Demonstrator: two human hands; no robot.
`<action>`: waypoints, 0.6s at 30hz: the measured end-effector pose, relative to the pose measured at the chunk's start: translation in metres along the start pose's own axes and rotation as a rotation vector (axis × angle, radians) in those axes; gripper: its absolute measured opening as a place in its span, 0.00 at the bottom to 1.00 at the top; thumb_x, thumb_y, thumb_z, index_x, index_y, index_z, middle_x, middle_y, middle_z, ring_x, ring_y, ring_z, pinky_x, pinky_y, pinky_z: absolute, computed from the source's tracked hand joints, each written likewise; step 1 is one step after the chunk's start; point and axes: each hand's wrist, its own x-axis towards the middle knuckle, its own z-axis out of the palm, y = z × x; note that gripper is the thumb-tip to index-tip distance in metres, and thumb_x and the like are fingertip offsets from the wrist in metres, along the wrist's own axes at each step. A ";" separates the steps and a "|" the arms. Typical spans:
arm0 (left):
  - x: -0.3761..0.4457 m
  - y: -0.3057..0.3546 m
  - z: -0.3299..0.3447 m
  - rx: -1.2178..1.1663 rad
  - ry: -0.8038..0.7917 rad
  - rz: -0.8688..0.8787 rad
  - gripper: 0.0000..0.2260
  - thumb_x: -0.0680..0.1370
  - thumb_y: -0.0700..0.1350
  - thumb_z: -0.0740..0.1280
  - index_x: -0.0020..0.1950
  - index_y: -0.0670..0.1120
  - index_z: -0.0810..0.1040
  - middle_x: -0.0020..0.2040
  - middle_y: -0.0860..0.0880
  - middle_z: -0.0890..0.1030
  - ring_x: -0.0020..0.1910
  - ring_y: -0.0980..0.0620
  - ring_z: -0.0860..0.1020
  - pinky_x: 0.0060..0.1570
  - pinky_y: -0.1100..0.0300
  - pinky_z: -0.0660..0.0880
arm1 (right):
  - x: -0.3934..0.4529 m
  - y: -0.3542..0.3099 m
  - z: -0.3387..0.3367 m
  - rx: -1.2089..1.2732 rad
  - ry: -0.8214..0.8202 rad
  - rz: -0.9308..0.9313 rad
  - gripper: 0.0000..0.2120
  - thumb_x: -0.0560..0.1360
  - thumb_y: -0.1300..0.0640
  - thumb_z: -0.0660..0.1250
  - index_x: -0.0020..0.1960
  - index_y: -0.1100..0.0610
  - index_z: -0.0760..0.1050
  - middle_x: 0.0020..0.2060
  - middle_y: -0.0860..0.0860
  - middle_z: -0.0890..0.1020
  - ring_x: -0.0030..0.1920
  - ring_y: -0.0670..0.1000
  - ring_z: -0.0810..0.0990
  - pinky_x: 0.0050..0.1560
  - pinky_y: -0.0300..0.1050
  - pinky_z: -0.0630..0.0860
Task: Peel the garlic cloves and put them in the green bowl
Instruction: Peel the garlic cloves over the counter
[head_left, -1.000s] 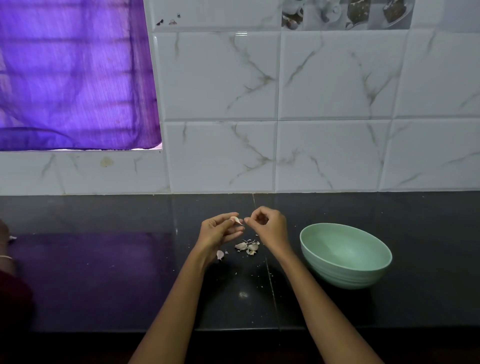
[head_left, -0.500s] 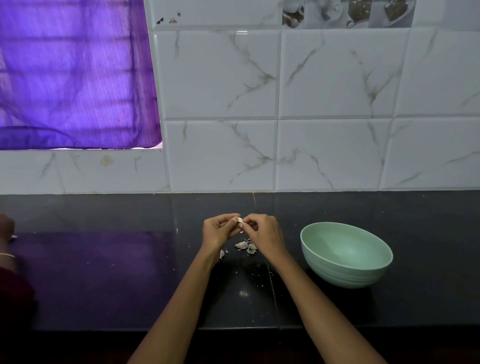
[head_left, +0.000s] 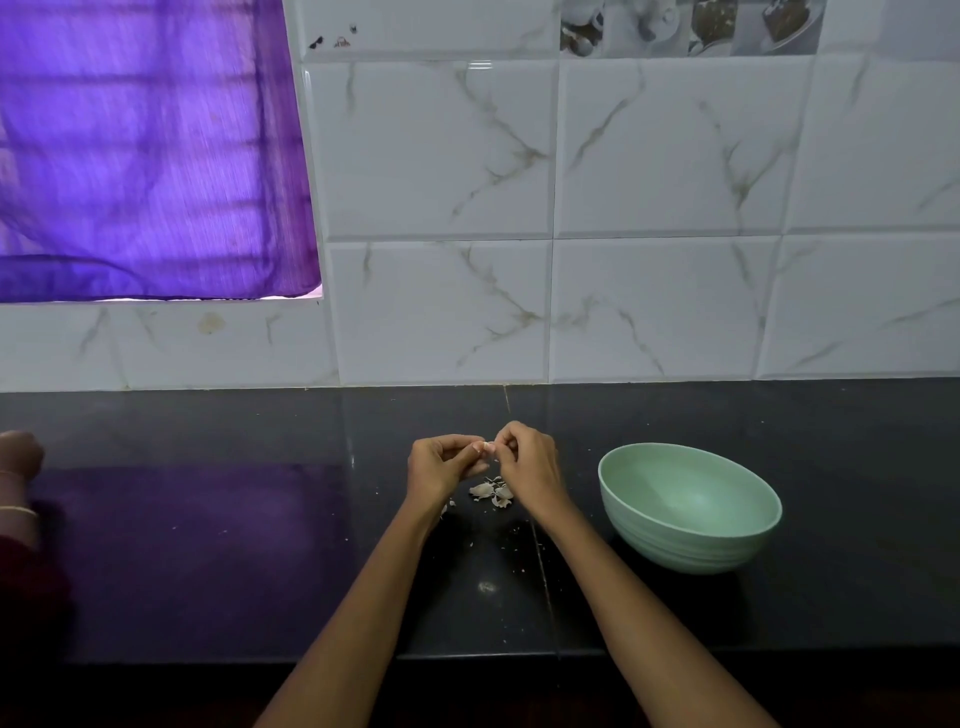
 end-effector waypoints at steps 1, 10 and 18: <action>0.000 0.000 0.000 0.005 -0.018 -0.007 0.06 0.75 0.33 0.67 0.49 0.33 0.80 0.34 0.49 0.84 0.34 0.56 0.82 0.36 0.68 0.79 | 0.000 -0.001 -0.001 0.009 0.000 -0.005 0.07 0.73 0.64 0.64 0.36 0.59 0.73 0.30 0.49 0.75 0.32 0.50 0.71 0.35 0.43 0.65; 0.002 0.009 -0.011 -0.109 -0.142 -0.188 0.07 0.76 0.31 0.63 0.51 0.34 0.79 0.31 0.51 0.83 0.31 0.60 0.80 0.36 0.71 0.78 | 0.002 -0.008 -0.006 0.549 -0.128 0.160 0.12 0.76 0.66 0.63 0.35 0.56 0.73 0.28 0.49 0.74 0.22 0.39 0.68 0.26 0.32 0.64; 0.001 0.011 -0.015 -0.189 -0.073 -0.129 0.06 0.74 0.30 0.65 0.47 0.36 0.81 0.36 0.46 0.84 0.38 0.54 0.83 0.42 0.65 0.80 | 0.003 0.000 -0.011 0.356 0.034 0.145 0.07 0.74 0.66 0.65 0.49 0.58 0.78 0.38 0.54 0.84 0.29 0.41 0.77 0.30 0.34 0.74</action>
